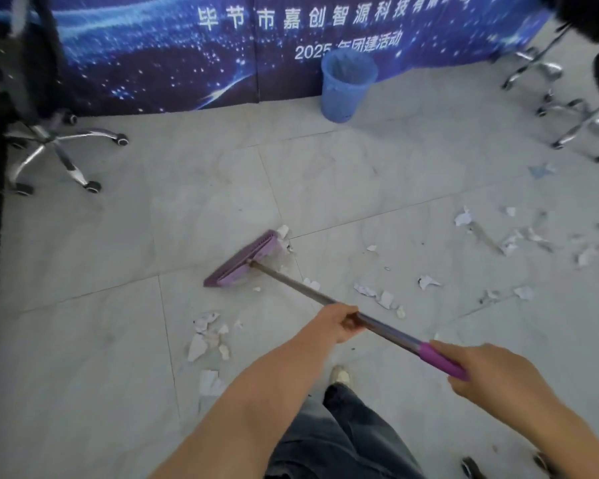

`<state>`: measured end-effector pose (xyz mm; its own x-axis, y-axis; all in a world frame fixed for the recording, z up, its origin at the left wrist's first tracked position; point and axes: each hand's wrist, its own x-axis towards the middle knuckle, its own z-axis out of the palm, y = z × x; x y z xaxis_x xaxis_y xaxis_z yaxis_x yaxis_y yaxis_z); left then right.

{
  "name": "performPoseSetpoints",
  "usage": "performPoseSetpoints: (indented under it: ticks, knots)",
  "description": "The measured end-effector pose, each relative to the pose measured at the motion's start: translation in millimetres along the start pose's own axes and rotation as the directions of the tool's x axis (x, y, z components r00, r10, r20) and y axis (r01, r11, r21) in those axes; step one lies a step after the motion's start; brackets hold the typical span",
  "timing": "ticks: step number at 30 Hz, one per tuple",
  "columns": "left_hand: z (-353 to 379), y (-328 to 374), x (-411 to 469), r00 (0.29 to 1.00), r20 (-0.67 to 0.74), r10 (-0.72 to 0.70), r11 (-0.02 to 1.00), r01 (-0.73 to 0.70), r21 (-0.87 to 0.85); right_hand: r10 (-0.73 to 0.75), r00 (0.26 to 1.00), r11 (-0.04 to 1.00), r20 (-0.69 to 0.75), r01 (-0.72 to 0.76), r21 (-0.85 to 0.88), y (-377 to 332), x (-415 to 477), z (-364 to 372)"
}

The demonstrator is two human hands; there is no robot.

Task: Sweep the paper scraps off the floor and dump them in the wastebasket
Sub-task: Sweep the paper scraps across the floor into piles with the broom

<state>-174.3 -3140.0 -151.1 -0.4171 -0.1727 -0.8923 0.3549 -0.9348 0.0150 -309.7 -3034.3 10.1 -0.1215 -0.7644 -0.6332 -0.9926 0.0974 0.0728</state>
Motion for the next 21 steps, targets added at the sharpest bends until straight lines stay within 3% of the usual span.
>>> performPoseSetpoints:
  ticks: [4, 8, 12, 16, 21]
  knots:
    - [34, -35, -1, 0.997, 0.015, -0.071, 0.997, 0.071, -0.003, 0.101, 0.994, 0.995, -0.027, -0.102, -0.010, 45, -30, 1]
    - [37, -29, -8, 1.000, 0.000, -0.028, 0.999, 0.028, 0.026, 0.097, 0.994, 0.995, -0.057, -0.097, -0.002, 49, -32, 7]
    - [10, 17, -3, 0.982, -0.118, 0.147, 0.989, -0.142, 0.045, -0.005, 0.993, 0.996, -0.116, 0.015, 0.084, 6, -2, 10]
    - [-35, 75, -2, 0.898, -0.258, 0.356, 0.934, -0.347, 0.080, -0.161, 0.975, 0.972, -0.155, 0.184, 0.144, -67, 49, 14]
    - [-95, 112, -4, 0.848, -0.351, 0.397, 0.918, -0.365, 0.156, -0.346, 0.929, 0.929, -0.130, 0.358, 0.091, -126, 74, 9]
